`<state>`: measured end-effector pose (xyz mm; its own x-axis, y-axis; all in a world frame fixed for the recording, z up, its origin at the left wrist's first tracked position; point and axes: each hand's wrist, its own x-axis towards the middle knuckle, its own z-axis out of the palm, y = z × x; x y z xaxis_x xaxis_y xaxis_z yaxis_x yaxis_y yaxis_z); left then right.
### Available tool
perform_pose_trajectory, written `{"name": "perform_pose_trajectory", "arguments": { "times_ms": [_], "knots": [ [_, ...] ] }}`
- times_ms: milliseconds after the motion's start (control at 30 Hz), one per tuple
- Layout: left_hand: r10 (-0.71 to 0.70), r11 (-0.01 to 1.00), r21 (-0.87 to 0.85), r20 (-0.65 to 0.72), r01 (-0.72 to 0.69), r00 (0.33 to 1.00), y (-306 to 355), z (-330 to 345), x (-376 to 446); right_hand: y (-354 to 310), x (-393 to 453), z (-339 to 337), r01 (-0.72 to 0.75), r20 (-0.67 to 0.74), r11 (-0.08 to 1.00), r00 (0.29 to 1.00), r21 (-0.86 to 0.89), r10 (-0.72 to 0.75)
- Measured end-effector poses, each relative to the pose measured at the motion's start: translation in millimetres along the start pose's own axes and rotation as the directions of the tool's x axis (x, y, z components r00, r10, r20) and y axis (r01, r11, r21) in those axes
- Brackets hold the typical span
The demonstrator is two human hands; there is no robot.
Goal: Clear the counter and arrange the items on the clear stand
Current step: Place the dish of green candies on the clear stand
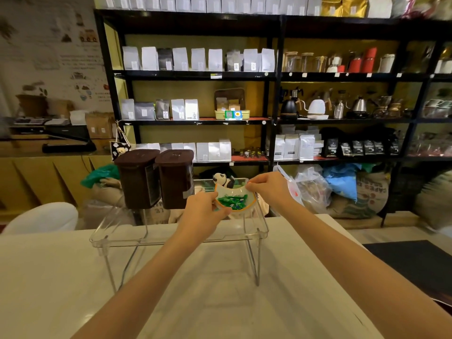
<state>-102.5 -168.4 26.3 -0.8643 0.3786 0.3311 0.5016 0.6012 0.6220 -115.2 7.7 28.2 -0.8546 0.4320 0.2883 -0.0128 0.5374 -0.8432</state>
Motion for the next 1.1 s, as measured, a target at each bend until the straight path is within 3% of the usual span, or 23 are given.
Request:
{"name": "perform_pose_trajectory", "arguments": {
  "times_ms": [300,667,800,900,1100],
  "knots": [
    [-0.004,0.998,0.07,-0.044,0.007,0.999,-3,4,10,2,9,3,0.063,0.01,0.996,0.998,-0.066,-0.063],
    [0.023,0.996,0.09,-0.002,-0.023,1.0,-10,5,13,4,12,6,0.088,0.011,0.99,0.996,-0.108,-0.087],
    [0.03,0.993,0.111,0.049,-0.035,0.998,-2,1,9,0,3,3,0.068,0.124,0.987,0.991,-0.146,-0.049],
    [0.024,0.981,0.187,0.14,-0.051,0.99,5,-5,5,-3,-19,-2,0.013,0.18,0.999,0.984,-0.05,-0.003],
    [0.038,0.965,0.244,0.229,-0.095,0.973,14,-13,-1,4,-86,-25,-0.081,0.193,0.996,0.979,0.041,0.072]
  ]
}}
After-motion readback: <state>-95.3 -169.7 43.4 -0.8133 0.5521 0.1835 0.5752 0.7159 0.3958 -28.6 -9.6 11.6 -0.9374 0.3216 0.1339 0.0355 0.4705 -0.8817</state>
